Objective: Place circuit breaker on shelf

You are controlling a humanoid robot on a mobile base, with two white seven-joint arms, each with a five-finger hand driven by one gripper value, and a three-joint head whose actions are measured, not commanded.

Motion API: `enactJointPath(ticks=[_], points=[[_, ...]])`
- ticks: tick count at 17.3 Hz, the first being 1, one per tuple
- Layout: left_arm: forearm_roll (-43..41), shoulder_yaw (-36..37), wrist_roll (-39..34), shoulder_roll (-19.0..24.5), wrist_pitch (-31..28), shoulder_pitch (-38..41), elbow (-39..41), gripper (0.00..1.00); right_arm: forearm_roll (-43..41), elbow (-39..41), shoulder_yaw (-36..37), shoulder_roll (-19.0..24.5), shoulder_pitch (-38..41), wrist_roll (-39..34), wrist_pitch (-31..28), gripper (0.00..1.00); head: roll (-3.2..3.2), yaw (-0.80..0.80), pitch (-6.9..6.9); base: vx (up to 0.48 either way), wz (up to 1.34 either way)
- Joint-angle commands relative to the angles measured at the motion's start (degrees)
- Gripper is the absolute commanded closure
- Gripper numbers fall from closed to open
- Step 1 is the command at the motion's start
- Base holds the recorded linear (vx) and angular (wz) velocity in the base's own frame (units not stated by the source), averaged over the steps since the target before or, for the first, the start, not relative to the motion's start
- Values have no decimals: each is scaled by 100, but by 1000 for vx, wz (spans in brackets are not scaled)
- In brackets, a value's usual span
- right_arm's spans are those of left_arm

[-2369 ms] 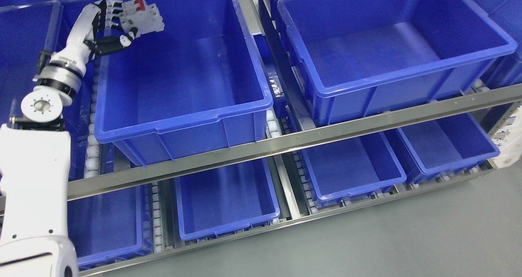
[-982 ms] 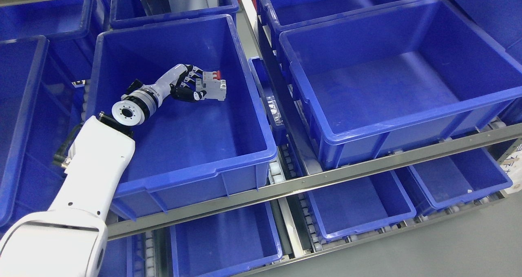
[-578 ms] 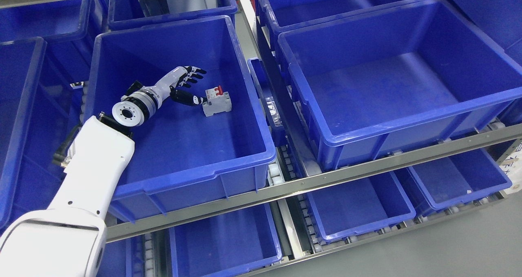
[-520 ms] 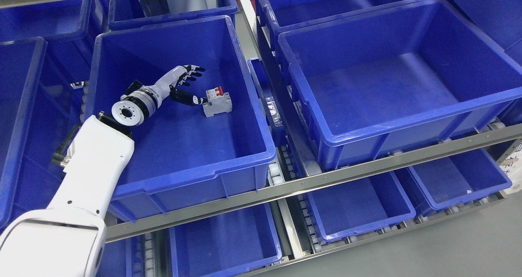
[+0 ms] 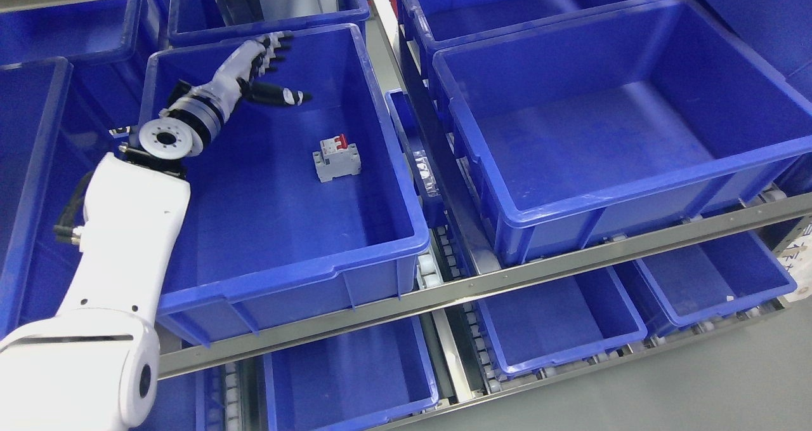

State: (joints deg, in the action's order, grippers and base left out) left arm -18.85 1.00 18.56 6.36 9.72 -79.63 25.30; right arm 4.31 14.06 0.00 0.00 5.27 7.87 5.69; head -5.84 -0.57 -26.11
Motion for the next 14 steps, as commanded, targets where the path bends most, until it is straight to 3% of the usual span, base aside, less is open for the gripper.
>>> enactJointPath(ticks=[1,4,8,10,14], points=[[619,-2895,-466,-536,215,332,2151,1,0,0,-114,-100,1,-5,-1018,0,0,0,0,0,0],[768,-2151,-1011,-536,4,1464,3802,0,0,0,-114,-100,1,-5,-1018,0,0,0,0,0,-8],[980,-937,-1039,-536,-304,3152,5808,0,0,0,-114,-100,1,-5,-1018,0,0,0,0,0,0],[980,-812,-1039,-536,-286,3576,6083,0,0,0,-114,-100,1,-5,-1018,0,0,0,0,-15,5],[989,-847,-1039,-536,-260,3639,6206,0,0,0,-114,-100,1,-5,-1018,0,0,0,0,-35,42]])
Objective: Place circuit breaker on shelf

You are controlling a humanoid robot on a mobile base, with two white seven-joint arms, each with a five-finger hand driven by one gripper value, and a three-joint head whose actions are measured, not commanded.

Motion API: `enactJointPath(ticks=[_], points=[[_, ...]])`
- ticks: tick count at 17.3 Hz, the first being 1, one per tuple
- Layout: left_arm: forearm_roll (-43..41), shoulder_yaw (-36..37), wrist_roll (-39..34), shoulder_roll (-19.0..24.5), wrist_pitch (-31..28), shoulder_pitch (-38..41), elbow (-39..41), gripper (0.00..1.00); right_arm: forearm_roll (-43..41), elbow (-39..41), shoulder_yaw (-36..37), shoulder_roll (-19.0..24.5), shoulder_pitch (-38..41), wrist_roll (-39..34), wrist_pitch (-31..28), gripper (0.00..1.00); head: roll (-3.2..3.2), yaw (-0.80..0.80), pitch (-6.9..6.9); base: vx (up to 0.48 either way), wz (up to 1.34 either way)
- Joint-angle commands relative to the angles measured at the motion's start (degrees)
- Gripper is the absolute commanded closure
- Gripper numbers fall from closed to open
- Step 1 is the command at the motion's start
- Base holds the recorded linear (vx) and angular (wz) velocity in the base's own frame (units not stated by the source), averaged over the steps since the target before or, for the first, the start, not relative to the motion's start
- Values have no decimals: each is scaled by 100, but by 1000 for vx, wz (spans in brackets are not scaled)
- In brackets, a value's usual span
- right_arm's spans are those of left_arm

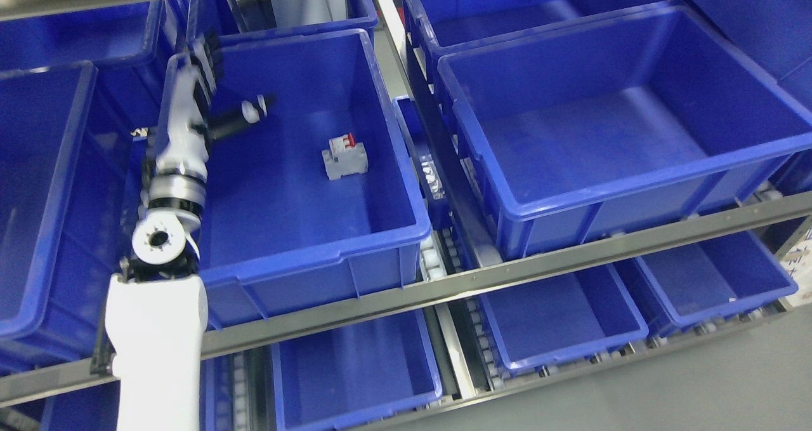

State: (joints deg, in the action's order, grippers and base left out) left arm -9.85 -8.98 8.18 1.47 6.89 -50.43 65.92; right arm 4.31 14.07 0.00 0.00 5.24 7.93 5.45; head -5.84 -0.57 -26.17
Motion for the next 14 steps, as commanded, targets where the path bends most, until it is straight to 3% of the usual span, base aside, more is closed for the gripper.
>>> enactJointPath(ticks=[1,10,14], points=[[88,151,8,-47,6,701,2179,0,0,-1,-114,-100,3,-10,-994,0,0,0,0,-65,70],[308,265,43,-47,67,376,2188,0,0,-9,-114,-100,3,-10,-994,0,0,0,-8,-134,13],[352,300,52,-47,-178,428,2197,0,0,-1,-114,-100,3,-10,-994,0,0,0,-9,-168,109]])
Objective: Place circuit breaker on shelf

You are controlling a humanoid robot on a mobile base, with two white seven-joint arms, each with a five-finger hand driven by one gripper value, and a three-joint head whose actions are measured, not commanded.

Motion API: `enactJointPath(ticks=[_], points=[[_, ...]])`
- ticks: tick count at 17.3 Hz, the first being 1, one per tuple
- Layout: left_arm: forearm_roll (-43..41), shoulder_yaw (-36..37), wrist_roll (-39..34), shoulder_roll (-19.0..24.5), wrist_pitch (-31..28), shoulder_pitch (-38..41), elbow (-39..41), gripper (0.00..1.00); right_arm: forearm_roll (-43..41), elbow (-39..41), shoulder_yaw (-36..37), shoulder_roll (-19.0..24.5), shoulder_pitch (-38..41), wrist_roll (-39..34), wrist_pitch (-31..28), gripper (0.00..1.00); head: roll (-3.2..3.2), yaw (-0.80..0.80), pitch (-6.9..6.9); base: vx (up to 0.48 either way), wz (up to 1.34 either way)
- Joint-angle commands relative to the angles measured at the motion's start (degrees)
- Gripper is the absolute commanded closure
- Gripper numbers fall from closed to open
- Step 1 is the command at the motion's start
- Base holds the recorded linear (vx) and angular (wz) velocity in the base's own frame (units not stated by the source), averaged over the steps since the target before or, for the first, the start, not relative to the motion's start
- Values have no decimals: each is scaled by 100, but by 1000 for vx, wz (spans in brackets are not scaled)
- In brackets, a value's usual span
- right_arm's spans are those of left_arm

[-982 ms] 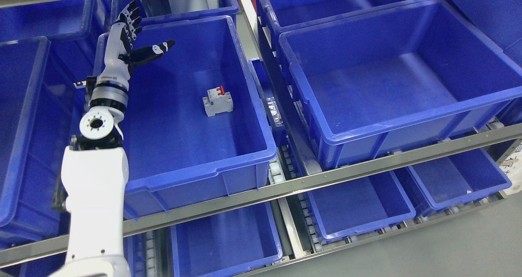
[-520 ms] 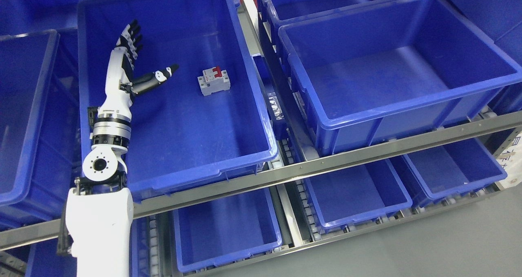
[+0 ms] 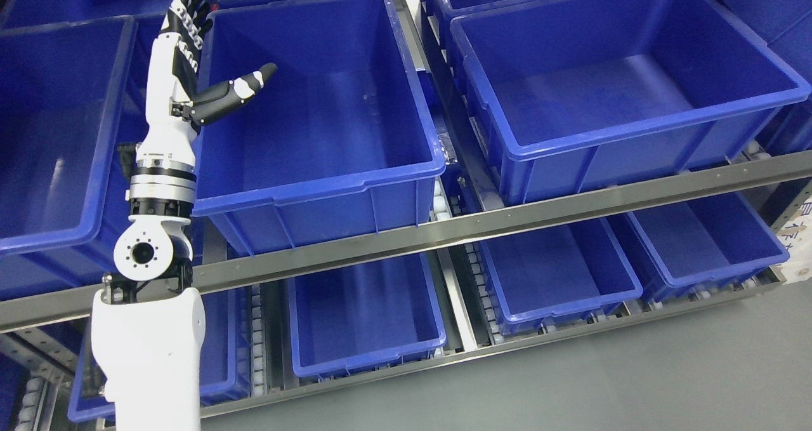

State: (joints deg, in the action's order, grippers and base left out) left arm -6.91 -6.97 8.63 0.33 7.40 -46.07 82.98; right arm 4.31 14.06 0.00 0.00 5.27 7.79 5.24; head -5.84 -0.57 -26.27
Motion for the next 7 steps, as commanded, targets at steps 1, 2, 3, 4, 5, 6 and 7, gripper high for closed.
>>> enactJointPath(ticks=[1,2,3,4,5,6,7], points=[[58,134,7,67,-326,1,491,0,0,0,-114,-100,0,3,-973,0,0,0,0,-168,83],[67,161,7,67,-388,53,483,0,0,0,-114,-100,0,3,-973,0,0,0,0,-145,-24],[67,274,15,67,-414,184,491,0,0,0,-114,-100,0,3,-973,0,0,0,0,-145,-24],[58,441,7,67,-502,316,491,0,0,0,-114,-100,0,3,-973,0,0,0,0,-154,-115],[58,451,7,67,-529,370,483,0,0,0,-114,-100,0,3,-973,0,0,0,0,-141,-144],[58,442,7,67,-529,388,491,0,0,0,-114,-100,0,3,-973,0,0,0,0,-141,-144],[58,408,7,67,-529,397,491,0,0,0,-114,-100,0,3,-973,0,0,0,0,-104,-114]])
